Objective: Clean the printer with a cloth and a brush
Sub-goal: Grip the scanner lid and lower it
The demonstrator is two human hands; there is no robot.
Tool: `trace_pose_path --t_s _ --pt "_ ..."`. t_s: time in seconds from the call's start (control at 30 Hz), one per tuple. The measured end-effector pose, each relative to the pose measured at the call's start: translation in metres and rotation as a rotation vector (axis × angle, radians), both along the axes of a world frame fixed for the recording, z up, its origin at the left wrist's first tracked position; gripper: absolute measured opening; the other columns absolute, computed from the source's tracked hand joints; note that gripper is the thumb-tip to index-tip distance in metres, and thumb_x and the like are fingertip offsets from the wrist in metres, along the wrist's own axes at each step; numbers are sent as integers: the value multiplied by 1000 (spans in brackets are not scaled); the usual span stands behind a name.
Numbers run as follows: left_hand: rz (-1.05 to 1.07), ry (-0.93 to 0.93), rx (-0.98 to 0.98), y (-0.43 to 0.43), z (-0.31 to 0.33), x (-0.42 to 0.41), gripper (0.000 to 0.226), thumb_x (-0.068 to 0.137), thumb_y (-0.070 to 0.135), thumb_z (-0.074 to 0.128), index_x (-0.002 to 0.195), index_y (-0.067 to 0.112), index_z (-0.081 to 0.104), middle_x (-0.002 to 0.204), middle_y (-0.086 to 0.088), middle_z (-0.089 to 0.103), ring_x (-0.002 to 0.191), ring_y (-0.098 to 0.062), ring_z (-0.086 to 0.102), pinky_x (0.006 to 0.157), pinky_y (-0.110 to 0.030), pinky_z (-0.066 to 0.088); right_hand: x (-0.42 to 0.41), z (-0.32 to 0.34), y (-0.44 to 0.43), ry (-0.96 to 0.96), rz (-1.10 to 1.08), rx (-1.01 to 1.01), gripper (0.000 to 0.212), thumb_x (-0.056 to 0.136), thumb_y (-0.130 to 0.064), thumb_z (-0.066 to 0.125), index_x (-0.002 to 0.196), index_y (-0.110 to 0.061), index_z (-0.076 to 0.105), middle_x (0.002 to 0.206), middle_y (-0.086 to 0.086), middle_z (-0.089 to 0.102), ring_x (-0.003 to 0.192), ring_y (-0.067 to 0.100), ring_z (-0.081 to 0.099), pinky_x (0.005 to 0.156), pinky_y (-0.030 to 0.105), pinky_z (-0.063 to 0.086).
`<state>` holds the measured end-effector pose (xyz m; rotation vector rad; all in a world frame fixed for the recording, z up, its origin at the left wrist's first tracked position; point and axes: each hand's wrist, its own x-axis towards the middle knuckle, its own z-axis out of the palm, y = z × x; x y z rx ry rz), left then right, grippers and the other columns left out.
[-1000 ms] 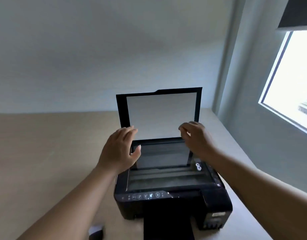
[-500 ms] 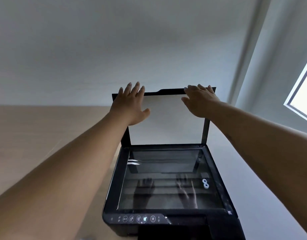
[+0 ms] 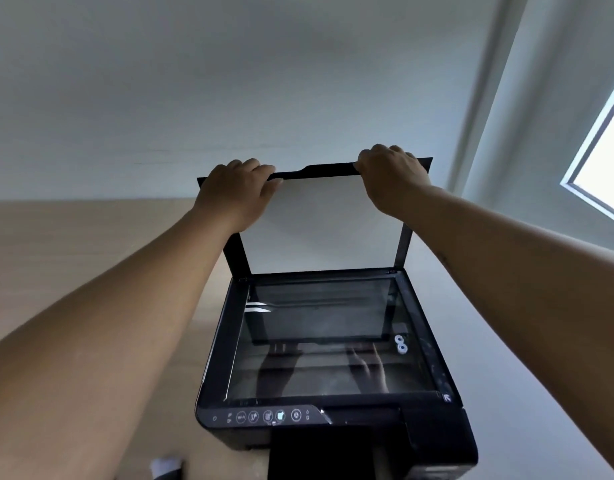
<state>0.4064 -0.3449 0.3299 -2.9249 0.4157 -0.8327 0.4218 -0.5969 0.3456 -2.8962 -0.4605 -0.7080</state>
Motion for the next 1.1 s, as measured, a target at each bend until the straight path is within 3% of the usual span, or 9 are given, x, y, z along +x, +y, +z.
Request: trace_pose_path --t_s 0.13,0.23,0.4,0.57,0.67,0.73,0.87,0.97,1.1 --pt "-64 39 -111 4 -4 -26 29 102 31 34 105 17 59 95 -7 65 84 -32 57 74 -36 41 -27 -2 -7 85 26 -18 31 102 -13 33 123 -19 55 115 12 62 106 36 52 76 31 28" --pt "-33 127 -222 3 -15 -59 27 101 27 34 107 19 60 97 -8 67 88 -35 60 77 -40 48 -58 -8 -17 140 60 -10 28 104 -26 34 118 -21 57 105 14 64 95 37 57 69 33 36" --pt "-84 64 -224 -5 -45 -114 27 101 31 40 99 15 62 87 -9 67 80 -36 60 63 -31 32 -118 -32 -29 186 135 5 32 103 -40 36 104 -18 58 87 6 60 77 32 52 58 31 31" --pt "-100 139 -202 -3 -76 -156 34 100 41 39 113 23 65 104 0 71 92 -30 65 69 -35 49 -152 -74 -41 150 253 15 27 100 -38 41 96 -16 57 85 6 65 75 37 59 66 39 52" --pt "-138 188 -259 -4 -100 -176 34 98 38 46 124 22 63 122 3 67 111 -25 63 82 -40 54 -170 -100 -45 166 294 46 25 100 -34 47 114 -21 63 105 2 71 90 30 68 67 39 56" --pt "-154 234 -289 -3 -119 -185 37 98 34 50 130 19 60 130 1 63 122 -21 57 91 -38 49 -182 -121 -45 161 335 105 28 98 -27 54 124 -21 64 119 1 69 104 27 67 76 40 57" --pt "-174 375 -238 -1 -151 -194 47 98 33 49 143 19 45 145 1 49 135 -21 44 109 -37 36 -196 -168 -47 237 344 173 35 96 -18 57 131 -18 60 137 10 58 131 29 50 110 42 39" --pt "-135 577 -172 -2 -176 -201 53 101 39 37 150 21 28 158 5 26 146 -17 23 118 -35 18 -208 -199 -46 408 288 88 42 101 -23 46 143 -26 45 153 6 38 145 25 27 120 40 21" --pt "-26 648 -97 -6 -199 -209 80 85 63 -1 154 24 9 161 11 3 149 -14 1 120 -36 4 -218 -217 -40 482 190 -53 61 97 -56 5 152 -34 21 162 -6 14 150 19 5 121 37 6"
